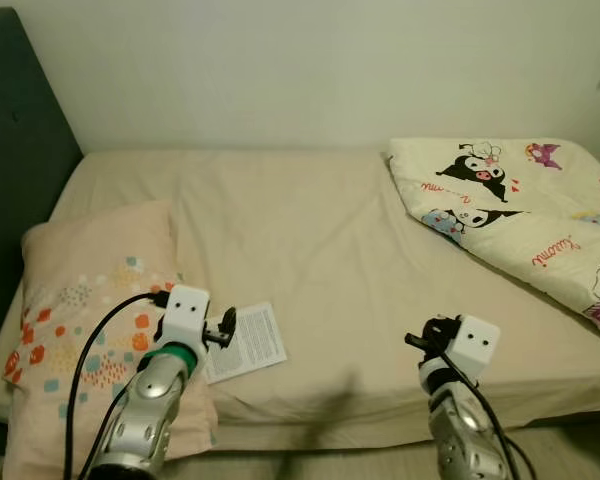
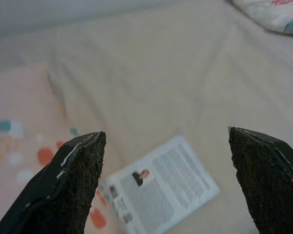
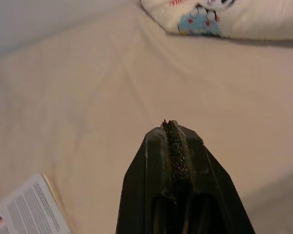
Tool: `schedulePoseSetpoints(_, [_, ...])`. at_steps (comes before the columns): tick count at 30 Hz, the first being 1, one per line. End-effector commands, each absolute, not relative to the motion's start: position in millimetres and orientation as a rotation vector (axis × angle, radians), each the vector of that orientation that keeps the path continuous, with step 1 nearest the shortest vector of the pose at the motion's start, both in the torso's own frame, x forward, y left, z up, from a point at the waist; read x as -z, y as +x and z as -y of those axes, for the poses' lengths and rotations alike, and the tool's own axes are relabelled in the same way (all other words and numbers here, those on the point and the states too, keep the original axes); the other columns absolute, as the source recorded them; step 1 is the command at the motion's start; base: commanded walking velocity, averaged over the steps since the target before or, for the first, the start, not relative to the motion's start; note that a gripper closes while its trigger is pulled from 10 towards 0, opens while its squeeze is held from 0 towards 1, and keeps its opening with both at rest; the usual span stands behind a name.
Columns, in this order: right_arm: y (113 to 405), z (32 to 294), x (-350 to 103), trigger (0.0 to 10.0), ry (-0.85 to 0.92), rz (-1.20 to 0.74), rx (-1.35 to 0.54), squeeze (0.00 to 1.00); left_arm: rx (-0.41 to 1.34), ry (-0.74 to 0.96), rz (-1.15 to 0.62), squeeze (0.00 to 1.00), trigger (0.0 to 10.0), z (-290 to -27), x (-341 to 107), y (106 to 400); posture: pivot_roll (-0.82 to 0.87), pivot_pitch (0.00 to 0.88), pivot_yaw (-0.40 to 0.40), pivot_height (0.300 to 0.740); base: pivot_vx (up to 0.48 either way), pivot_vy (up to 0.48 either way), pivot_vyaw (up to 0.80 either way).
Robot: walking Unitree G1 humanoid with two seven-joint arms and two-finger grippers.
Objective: Clean up the room
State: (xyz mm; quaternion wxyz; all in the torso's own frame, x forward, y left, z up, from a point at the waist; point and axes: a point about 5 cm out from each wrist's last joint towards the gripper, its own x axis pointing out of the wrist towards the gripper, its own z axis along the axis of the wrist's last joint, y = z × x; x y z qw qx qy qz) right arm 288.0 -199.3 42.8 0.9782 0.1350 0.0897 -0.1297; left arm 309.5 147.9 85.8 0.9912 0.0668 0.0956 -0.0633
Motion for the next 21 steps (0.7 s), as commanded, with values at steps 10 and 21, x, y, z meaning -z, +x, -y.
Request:
schedulePoseSetpoints(10, [282.8,173.7,-38.8,10.0,0.246,-0.217,0.229,0.0,0.135,0.148,-0.227,0.0,10.0,-166.3,-73.3,297.8,0.08,0.0,0.128,0.74,0.0,0.0,0.0])
schedulePoseSetpoints(21, [275.6,175.6,-30.0,10.0,0.269,-0.259,0.245,0.0,0.166,0.182,-0.176,0.0,10.0,-147.1,-81.2,302.6,0.1,0.0,0.062,0.74,0.0,0.0,0.0])
